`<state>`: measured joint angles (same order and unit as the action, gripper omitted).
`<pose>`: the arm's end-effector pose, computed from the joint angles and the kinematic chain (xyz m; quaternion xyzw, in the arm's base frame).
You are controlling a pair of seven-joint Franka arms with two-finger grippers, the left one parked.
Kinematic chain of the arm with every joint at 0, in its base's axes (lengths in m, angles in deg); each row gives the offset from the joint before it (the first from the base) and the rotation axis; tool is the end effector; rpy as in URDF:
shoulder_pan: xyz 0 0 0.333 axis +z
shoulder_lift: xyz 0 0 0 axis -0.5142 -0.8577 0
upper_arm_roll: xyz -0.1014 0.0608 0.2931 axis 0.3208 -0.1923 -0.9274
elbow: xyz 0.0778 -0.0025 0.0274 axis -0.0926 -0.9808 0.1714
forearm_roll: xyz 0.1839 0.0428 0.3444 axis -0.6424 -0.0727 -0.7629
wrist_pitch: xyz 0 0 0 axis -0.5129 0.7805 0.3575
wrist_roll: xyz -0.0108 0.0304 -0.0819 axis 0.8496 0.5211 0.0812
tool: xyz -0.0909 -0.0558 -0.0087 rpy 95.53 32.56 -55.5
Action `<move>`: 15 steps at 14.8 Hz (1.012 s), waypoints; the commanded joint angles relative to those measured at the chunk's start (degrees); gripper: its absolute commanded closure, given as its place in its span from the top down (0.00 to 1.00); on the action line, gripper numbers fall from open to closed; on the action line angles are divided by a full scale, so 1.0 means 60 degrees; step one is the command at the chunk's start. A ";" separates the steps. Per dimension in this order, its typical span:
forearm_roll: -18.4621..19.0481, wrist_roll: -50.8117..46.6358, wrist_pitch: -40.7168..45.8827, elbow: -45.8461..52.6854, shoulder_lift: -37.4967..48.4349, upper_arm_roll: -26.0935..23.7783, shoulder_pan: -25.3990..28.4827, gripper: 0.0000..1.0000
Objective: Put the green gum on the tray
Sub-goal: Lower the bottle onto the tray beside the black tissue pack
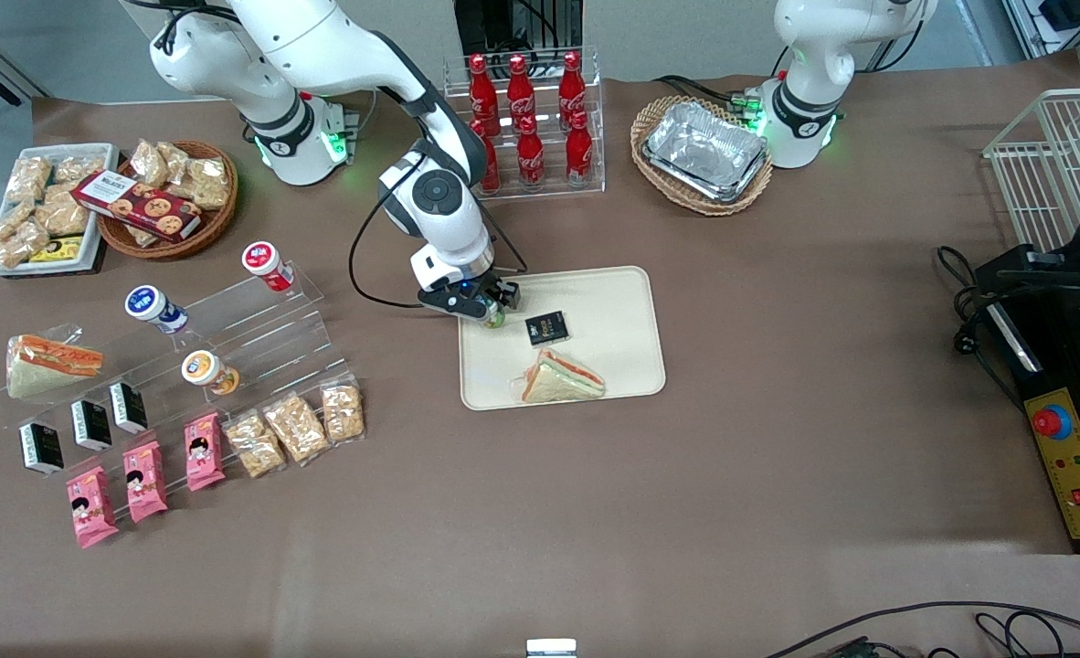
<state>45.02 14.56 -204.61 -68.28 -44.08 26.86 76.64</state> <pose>0.3898 0.4018 0.2081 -0.9817 0.1836 -0.0130 0.0489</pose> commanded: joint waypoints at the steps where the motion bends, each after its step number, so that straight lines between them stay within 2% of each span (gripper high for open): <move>1: 0.0186 -0.0501 -0.0284 -0.0104 0.0023 0.0083 0.0207 0.28; 2: 0.0186 -0.0516 -0.0284 -0.0118 0.0023 0.0083 0.0251 0.29; 3: 0.0186 -0.0516 -0.0284 -0.0104 0.0023 0.0083 0.0251 0.49; 4: 0.0186 -0.0531 -0.0284 -0.0104 0.0023 0.0083 0.0251 0.89; 5: 0.0186 -0.0618 -0.0284 -0.0104 0.0009 0.0083 0.0251 1.00; 12: 0.0200 -0.0502 -0.0138 -0.0031 0.0359 0.0097 0.0105 1.00; 15: 0.0201 -0.0123 0.1130 0.0304 0.0973 0.0170 0.0046 1.00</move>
<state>45.32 12.25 -204.55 -67.74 -42.66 27.43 77.42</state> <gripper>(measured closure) 0.000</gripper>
